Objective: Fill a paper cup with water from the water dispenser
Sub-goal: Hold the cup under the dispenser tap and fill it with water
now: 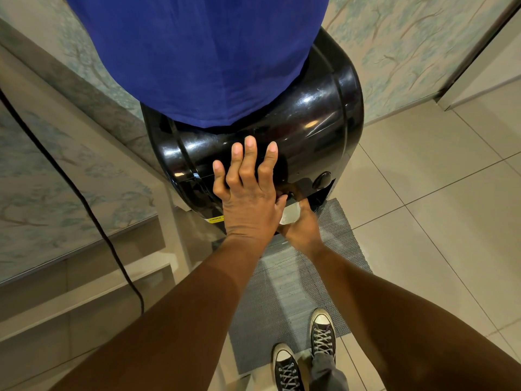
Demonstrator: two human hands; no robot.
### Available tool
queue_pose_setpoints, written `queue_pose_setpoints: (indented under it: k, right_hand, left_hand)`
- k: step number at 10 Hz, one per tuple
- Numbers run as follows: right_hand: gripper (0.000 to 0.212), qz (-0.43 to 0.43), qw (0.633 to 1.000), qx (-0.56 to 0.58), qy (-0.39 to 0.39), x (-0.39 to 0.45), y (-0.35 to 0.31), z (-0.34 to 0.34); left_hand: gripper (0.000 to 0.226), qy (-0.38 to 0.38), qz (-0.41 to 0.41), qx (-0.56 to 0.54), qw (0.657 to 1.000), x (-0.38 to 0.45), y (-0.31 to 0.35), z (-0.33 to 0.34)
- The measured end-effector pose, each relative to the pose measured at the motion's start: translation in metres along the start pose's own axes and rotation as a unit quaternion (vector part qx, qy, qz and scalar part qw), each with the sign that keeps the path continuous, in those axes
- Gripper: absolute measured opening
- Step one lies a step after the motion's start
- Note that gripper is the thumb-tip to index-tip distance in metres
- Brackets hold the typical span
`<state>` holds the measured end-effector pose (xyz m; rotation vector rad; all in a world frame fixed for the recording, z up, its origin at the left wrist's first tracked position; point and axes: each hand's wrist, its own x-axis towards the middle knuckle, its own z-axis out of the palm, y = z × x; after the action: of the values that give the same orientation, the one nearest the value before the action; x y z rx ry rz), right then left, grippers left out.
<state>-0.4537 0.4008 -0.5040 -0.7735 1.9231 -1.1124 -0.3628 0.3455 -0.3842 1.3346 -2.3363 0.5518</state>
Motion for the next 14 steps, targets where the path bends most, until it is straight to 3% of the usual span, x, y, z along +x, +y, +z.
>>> queue_pose_setpoints:
  k: [6,11,14]
  right_hand:
    - [0.067,-0.036,0.998,0.056,-0.012,0.008,0.011,0.008]
    - [0.046,-0.023,1.0,0.003,-0.003,0.008,0.018,0.009]
    - [0.065,-0.024,1.0,0.01,-0.004,-0.002,0.031,0.002]
  left_hand:
    - [0.118,-0.002,0.002,0.002,1.0,0.001,-0.001,0.0]
    - [0.12,-0.039,0.008,-0.024,0.999,0.0,-0.002,-0.008]
    - [0.122,-0.043,0.004,-0.033,0.999,-0.001,-0.003,-0.008]
